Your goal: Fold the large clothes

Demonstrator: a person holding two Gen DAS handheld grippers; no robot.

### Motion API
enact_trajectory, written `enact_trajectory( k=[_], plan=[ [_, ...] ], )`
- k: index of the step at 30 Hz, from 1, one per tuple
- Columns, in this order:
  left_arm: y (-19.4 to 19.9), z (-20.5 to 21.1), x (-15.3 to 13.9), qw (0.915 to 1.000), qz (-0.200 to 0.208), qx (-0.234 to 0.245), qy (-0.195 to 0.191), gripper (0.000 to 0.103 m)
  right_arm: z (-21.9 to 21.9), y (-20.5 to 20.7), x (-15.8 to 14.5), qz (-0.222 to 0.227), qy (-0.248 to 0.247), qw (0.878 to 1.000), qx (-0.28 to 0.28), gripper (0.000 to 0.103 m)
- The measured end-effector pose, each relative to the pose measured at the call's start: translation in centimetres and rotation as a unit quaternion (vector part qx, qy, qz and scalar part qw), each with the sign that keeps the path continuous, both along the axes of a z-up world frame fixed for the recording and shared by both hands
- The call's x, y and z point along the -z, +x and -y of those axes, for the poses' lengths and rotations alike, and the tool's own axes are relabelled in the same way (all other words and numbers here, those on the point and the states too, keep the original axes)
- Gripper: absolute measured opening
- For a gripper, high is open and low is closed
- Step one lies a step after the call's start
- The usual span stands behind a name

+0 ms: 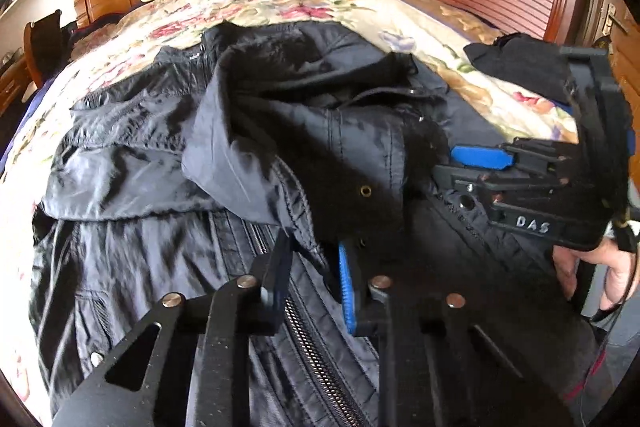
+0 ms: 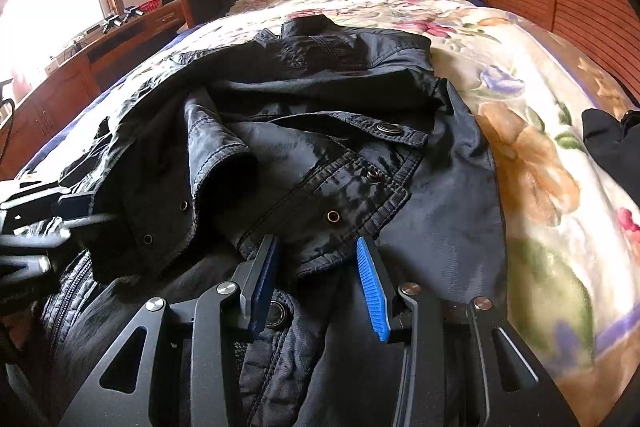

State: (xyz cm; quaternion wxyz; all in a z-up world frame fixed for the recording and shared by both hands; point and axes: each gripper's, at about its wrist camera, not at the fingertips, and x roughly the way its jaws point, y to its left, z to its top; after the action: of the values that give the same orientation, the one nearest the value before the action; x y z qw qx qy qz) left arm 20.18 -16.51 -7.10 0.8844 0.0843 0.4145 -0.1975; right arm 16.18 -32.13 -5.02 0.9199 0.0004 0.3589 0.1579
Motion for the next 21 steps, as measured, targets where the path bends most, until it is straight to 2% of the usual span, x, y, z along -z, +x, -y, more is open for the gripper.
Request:
enact_trajectory(
  k=[4, 12, 19, 21],
  plan=[
    [0.6, -1.4, -2.3, 0.9996, 0.027, -0.006, 0.008, 0.010, 0.0, 0.0, 0.0, 0.000, 0.000, 1.000, 0.000, 0.041],
    [3.4, -5.9, -6.1, 0.9951, 0.074, -0.044, 0.049, 0.008, 0.0, 0.0, 0.0, 0.000, 0.000, 1.000, 0.000, 0.041],
    [6.3, -9.5, -7.4, 0.9898, 0.092, -0.081, 0.073, 0.007, 0.0, 0.0, 0.0, 0.000, 0.000, 1.000, 0.000, 0.041],
    [6.5, -10.2, -7.6, 0.9908, 0.090, -0.076, 0.066, 0.007, 0.0, 0.0, 0.0, 0.000, 0.000, 1.000, 0.000, 0.041]
  ],
)
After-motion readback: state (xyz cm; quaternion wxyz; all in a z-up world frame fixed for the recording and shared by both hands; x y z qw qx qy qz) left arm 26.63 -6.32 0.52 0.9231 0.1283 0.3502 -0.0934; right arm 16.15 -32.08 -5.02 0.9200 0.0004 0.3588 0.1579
